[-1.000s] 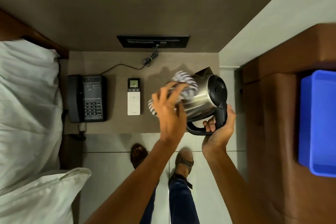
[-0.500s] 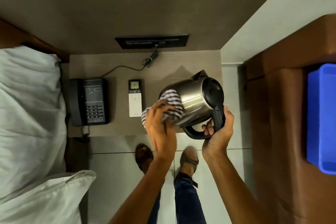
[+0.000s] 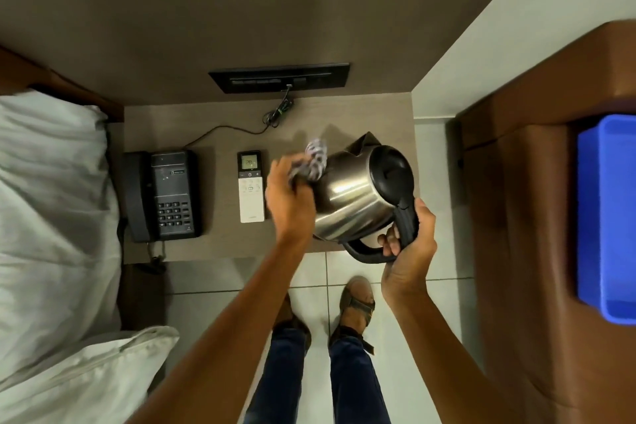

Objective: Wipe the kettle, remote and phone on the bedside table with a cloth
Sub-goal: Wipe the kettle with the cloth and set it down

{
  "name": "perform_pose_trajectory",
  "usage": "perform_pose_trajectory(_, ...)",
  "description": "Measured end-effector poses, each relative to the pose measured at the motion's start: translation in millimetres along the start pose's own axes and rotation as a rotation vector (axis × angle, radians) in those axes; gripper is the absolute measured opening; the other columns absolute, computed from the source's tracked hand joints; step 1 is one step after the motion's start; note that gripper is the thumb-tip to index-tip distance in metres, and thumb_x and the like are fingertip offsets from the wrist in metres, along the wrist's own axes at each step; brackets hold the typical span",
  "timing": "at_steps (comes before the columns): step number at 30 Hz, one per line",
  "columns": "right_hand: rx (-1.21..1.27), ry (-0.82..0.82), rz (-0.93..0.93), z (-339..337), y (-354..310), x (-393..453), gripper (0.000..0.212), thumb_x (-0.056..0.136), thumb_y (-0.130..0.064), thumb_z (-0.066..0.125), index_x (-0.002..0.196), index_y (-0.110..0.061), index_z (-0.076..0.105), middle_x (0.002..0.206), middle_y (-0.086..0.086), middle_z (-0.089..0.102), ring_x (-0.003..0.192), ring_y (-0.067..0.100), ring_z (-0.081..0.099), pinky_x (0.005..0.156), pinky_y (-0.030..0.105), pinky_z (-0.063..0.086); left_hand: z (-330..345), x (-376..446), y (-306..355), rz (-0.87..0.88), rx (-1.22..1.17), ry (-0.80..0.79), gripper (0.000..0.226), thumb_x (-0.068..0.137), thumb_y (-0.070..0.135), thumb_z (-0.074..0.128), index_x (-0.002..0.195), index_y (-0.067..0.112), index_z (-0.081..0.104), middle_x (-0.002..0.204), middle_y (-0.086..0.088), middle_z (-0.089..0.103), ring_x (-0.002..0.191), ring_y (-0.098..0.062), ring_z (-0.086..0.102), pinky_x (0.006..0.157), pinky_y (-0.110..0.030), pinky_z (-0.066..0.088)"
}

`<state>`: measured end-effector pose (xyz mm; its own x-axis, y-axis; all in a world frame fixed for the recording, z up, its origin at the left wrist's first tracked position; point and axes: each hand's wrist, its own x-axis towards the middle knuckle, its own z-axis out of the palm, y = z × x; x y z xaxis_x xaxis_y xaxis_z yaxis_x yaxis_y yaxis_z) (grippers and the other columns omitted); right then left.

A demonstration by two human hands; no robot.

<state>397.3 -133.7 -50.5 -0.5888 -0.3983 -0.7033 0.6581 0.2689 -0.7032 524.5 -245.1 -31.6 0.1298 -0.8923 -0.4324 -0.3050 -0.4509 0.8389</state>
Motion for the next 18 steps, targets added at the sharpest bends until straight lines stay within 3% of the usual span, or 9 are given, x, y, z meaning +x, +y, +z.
perform_pose_trajectory(3,0.003,0.004,-0.014,4.4,3.7,4.2,0.047,0.092,-0.06,0.063,0.102,-0.016,0.072,0.057,-0.002,0.048,0.048,0.011,0.045,0.048,0.025,0.043,25.7,-2.8,24.2,0.353,0.068,-0.137,0.038,0.091,-0.004,0.044,0.118,0.011,0.067,0.123,0.012,0.062,0.125,-0.023,0.059,0.106,-0.054,0.052)
perform_pose_trajectory(6,0.034,0.061,-0.049,8.7,3.1,6.6,0.038,0.091,-0.06,0.062,0.098,-0.025,0.074,0.066,-0.005,0.055,0.058,0.009,0.051,0.052,0.023,0.046,19.7,-44.2,1.1,0.537,0.232,-0.206,0.038,0.087,0.002,0.048,0.117,0.016,0.068,0.136,0.002,0.061,0.134,-0.021,0.052,0.113,-0.047,0.044)
perform_pose_trajectory(9,0.013,0.126,-0.034,8.9,0.3,11.1,0.035,0.086,-0.062,0.067,0.089,-0.029,0.076,0.069,-0.007,0.06,0.06,0.007,0.056,0.052,0.021,0.047,-1.7,-55.1,-40.1,0.453,0.332,-0.217,0.037,0.088,0.002,0.051,0.117,0.017,0.068,0.137,-0.001,0.062,0.131,-0.025,0.052,0.109,-0.046,0.046)
perform_pose_trajectory(12,-0.013,0.146,-0.051,8.1,-3.7,19.9,0.058,0.083,-0.065,0.069,0.11,-0.015,0.078,0.075,-0.004,0.061,0.068,0.01,0.059,0.055,0.02,0.049,-16.9,-28.8,-67.4,0.145,0.345,-0.188,0.04,0.088,-0.01,0.052,0.115,0.013,0.069,0.127,-0.007,0.064,0.122,-0.029,0.057,0.105,-0.055,0.05)
perform_pose_trajectory(14,-0.038,0.127,-0.076,12.0,-6.5,26.1,0.062,0.081,-0.066,0.07,0.114,-0.013,0.077,0.076,-0.004,0.064,0.065,0.007,0.062,0.052,0.018,0.05,-22.8,-2.3,-69.7,0.004,0.317,-0.142,0.042,0.087,-0.013,0.052,0.118,0.011,0.068,0.128,-0.01,0.062,0.124,-0.03,0.056,0.107,-0.057,0.05)
perform_pose_trajectory(18,-0.119,0.038,-0.155,28.1,-3.9,28.1,0.03,0.095,-0.051,0.072,0.081,-0.025,0.076,0.071,-0.004,0.063,0.055,0.008,0.053,0.046,0.018,0.046,-27.7,35.6,-54.1,0.031,0.305,-0.051,0.045,0.085,-0.014,0.051,0.117,0.012,0.069,0.126,-0.009,0.062,0.121,-0.028,0.057,0.107,-0.054,0.052)
